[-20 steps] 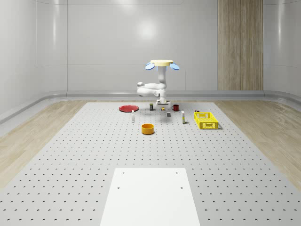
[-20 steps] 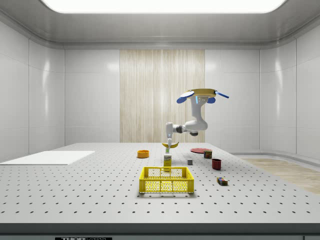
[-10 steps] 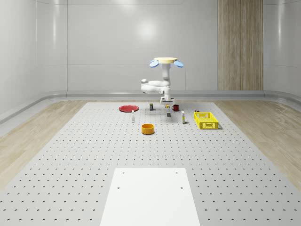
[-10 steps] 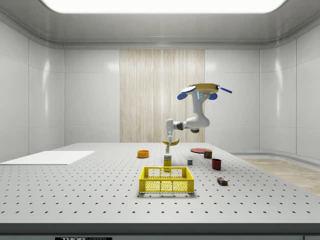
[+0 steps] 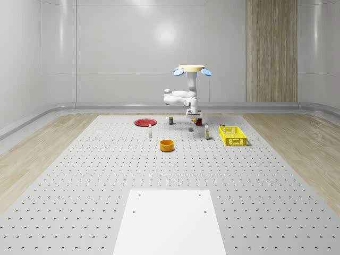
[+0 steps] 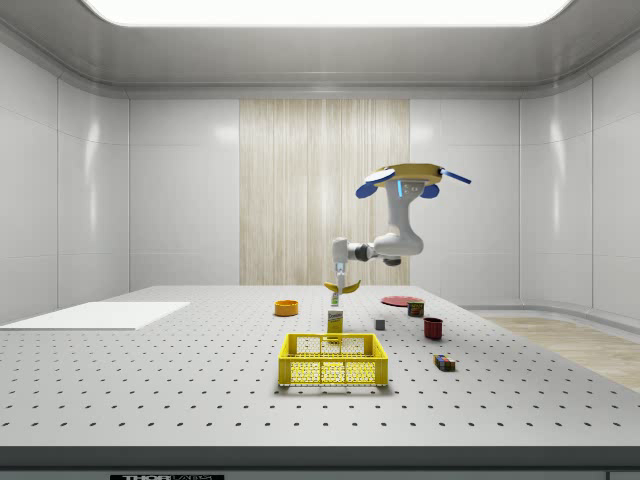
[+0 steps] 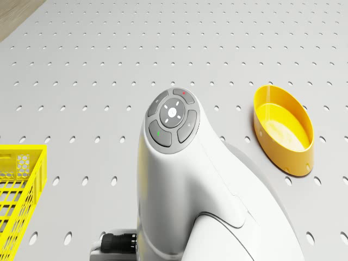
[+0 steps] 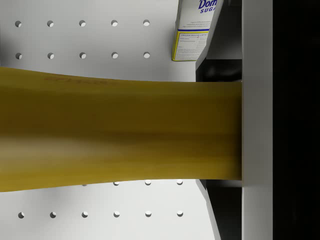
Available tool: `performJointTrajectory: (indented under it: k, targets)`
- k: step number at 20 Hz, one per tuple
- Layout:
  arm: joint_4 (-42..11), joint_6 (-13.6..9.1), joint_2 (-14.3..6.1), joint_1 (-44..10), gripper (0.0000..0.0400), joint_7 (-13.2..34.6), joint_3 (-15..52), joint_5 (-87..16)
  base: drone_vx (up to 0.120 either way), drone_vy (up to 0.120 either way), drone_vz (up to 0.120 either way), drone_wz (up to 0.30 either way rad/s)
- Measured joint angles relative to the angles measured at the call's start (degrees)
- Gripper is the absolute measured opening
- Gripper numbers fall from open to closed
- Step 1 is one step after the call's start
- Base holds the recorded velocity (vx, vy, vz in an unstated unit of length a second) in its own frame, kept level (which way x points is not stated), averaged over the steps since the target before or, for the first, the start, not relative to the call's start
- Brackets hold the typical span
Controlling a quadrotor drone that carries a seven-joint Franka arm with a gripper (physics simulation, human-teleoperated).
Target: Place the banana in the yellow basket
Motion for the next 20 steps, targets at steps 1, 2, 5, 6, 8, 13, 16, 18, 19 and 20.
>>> performJointTrajectory:
  k: [1, 2, 5, 6, 8, 13, 16, 18, 19, 20]
  targets:
    - [0.0, 0.1, -0.1, 0.0, 0.0192, 0.0, 0.0, 0.0, 0.000, 0.120, 0.000, 0.000]
    - [0.0, 0.2, -0.2, 0.0, 0.0192, 0.0, 0.0, 0.1, 0.000, 0.120, 0.000, 0.000]
    - [0.0, 0.4, -0.4, -0.1, 0.0192, 0.1, 0.1, 0.2, 0.000, 0.120, 0.000, 0.000]
    - [0.0, 0.5, -0.5, -0.1, 0.0192, 0.1, 0.1, 0.2, 0.000, 0.120, 0.120, 0.000]
    - [0.0, 0.7, -0.7, -0.1, 0.0192, 0.1, 0.1, 0.3, 0.000, 0.120, 0.120, 0.000]
    - [0.0, 1.0, -1.1, -0.2, 0.0192, 0.2, 0.2, 0.4, 0.000, 0.120, 0.008, 0.000]
    - [0.0, 1.2, -1.3, -0.2, 0.0192, 0.2, 0.2, 0.5, 0.000, 0.120, 0.000, 0.000]
    - [0.0, 1.4, -1.5, -0.2, 0.0192, 0.2, 0.2, 0.6, 0.000, 0.120, 0.000, 0.000]
    - [0.0, 1.4, -1.5, -0.2, 0.0192, 0.2, 0.2, 0.6, 0.000, 0.120, 0.000, 0.000]
    - [0.0, 1.5, -1.6, -0.3, 0.0192, 0.2, 0.2, 0.6, 0.000, 0.120, 0.000, 0.000]
